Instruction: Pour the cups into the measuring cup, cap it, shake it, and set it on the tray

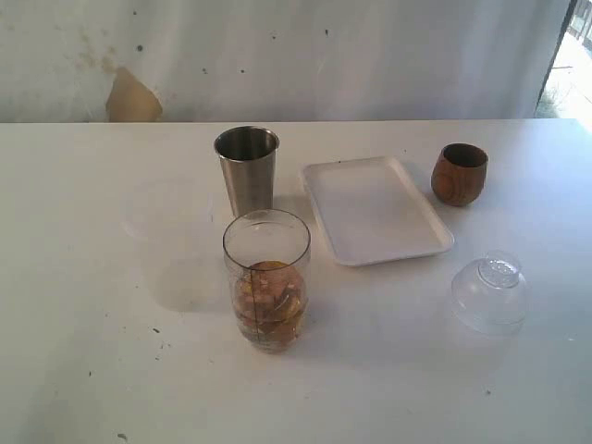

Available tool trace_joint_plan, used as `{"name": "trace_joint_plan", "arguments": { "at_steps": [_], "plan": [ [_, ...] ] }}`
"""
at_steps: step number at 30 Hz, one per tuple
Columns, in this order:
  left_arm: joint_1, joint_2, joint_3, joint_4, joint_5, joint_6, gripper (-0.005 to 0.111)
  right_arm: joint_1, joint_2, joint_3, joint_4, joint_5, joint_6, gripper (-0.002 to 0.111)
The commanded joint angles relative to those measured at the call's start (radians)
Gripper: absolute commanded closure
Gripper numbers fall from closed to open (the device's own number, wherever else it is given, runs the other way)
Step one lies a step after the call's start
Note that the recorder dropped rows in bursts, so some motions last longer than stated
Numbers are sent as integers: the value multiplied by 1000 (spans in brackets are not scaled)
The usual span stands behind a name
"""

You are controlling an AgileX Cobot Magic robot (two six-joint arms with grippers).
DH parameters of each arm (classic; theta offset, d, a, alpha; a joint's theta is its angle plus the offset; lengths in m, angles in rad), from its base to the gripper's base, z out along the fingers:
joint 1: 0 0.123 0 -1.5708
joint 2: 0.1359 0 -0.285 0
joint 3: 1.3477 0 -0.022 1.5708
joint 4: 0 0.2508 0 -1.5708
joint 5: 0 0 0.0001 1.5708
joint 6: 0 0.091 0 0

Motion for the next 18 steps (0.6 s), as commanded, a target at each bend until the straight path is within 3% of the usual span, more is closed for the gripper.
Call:
{"name": "trace_joint_plan", "arguments": {
  "at_steps": [1, 18],
  "plan": [
    [14, -4, 4, 0, 7, -14, 107, -7, -5, 7, -1, -9, 4, 108],
    [14, -4, 4, -5, -2, -38, 107, -7, -5, 7, -1, -9, 4, 108]
  ]
}}
